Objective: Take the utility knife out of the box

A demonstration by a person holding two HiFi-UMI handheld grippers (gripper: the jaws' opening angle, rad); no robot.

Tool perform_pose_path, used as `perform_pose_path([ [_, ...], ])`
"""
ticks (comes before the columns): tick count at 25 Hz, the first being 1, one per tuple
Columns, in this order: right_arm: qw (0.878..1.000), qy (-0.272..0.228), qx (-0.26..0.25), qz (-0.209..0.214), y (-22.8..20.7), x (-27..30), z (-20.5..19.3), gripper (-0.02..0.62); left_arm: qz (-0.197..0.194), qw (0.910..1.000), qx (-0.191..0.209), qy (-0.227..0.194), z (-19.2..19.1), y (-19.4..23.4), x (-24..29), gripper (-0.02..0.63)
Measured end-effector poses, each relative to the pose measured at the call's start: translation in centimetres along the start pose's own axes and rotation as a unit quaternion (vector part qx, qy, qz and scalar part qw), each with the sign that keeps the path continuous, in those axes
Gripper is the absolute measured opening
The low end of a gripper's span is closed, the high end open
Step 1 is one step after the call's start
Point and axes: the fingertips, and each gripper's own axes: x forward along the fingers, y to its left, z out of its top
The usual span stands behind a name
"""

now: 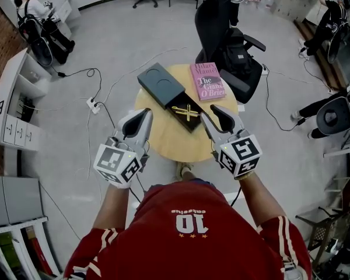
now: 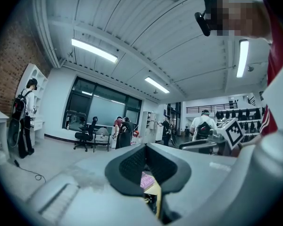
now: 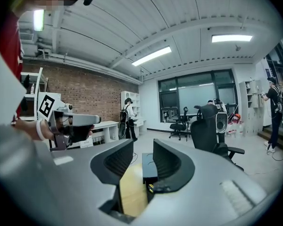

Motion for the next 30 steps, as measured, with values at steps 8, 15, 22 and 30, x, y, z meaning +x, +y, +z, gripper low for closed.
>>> perform_pose_path([
  [8,0.999,0.037,0.018,0.012,-1.3,2.9,-3.3,0.132,0.005,1.0000,-0.003,0.007,-0.8,0.9,0.8,0.003],
  [15,0.993,0.111,0.012,0.030,-2.6,6.3,-9.3,0.132,0.011,0.9997,-0.005,0.019,-1.7,2.2,1.4,0.003],
  [22,0.985,0.169,0.038,0.018,-4.8,9.2,-15.4,0.132,0.012,0.9994,-0.007,0.033,-2.8,3.3,2.6,0.003],
  [30,0.963,0.267,0.034,0.007,-7.8,13.9,-24.2,0.132,0.012,0.9985,-0.015,0.051,-4.2,4.6,4.8,0.003],
])
